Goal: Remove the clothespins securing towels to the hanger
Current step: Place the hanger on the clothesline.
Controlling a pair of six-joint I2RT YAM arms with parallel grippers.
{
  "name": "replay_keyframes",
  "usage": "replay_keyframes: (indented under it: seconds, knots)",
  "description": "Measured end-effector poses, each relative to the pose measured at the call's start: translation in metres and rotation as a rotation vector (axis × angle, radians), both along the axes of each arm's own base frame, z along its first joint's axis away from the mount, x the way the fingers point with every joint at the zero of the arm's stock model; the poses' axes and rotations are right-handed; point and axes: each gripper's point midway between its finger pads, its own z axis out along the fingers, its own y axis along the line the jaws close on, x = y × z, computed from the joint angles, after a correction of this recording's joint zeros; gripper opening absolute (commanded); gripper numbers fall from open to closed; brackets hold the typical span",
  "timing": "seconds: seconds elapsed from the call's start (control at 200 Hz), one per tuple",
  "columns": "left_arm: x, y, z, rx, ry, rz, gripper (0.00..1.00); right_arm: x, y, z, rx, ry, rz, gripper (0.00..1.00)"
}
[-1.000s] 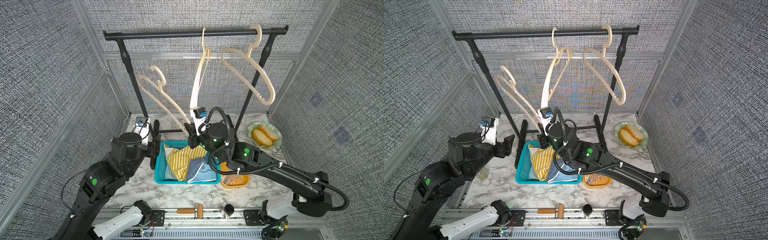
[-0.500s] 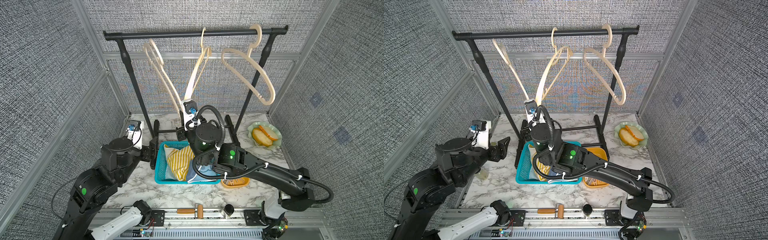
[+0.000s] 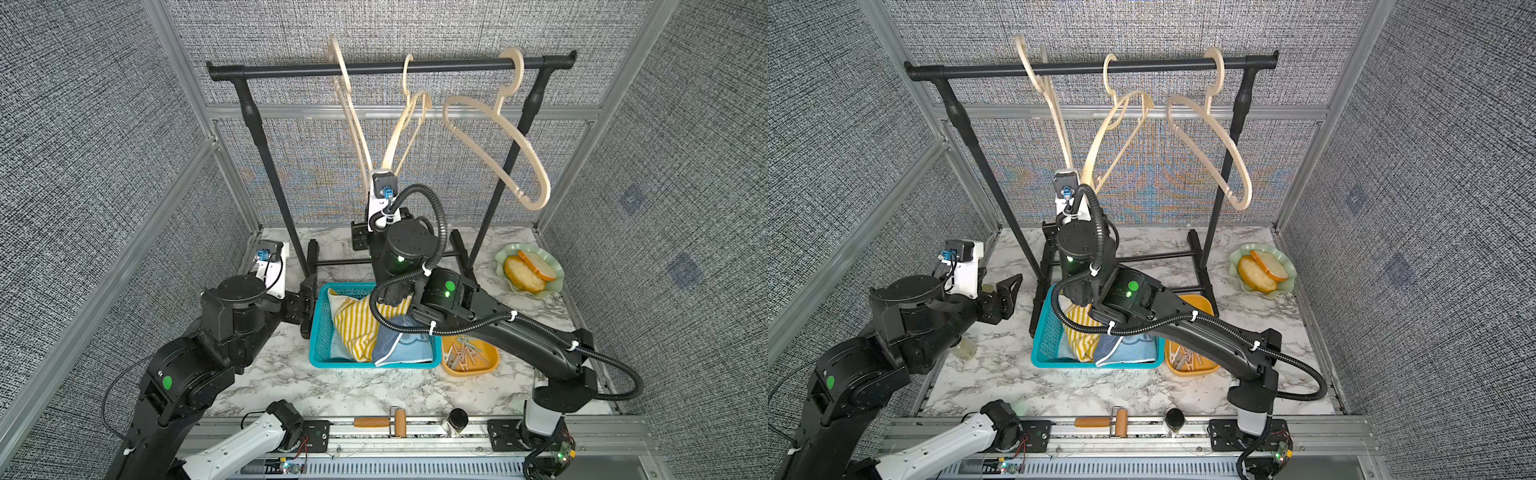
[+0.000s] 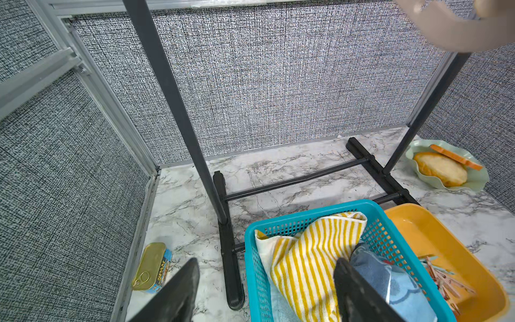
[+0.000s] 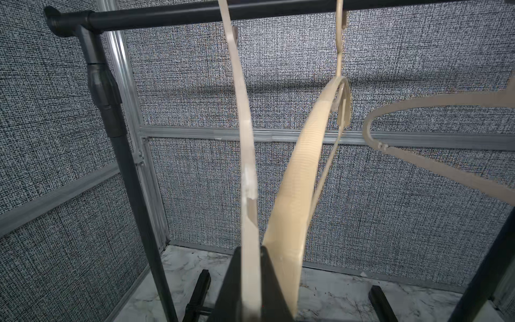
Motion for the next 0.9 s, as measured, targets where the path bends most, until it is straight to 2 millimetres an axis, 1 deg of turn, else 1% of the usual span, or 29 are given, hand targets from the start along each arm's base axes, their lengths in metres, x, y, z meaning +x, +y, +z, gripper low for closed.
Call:
replay_keyframes:
  seconds: [0.08,0.27,0.535,0.68,0.901]
  knots:
    - [0.000,0.000,0.000,-0.001,0.000,-0.001,0.77,0.008,0.000,-0.002,0.011,0.008,-0.003,0.00]
    - [0.000,-0.001,-0.005,0.006,0.010,-0.005,0.77,0.017,0.011,-0.014,-0.009,0.033,0.029,0.00]
    - [0.001,-0.002,-0.006,0.007,0.014,-0.004,0.77,0.035,0.010,-0.023,0.012,0.055,0.030,0.00]
    - [0.001,-0.002,-0.007,0.006,0.017,-0.002,0.77,0.041,0.012,-0.029,0.010,0.069,0.033,0.00]
    - [0.001,-0.002,-0.009,0.007,0.022,0.000,0.77,0.046,0.015,-0.027,0.034,0.068,0.046,0.00]
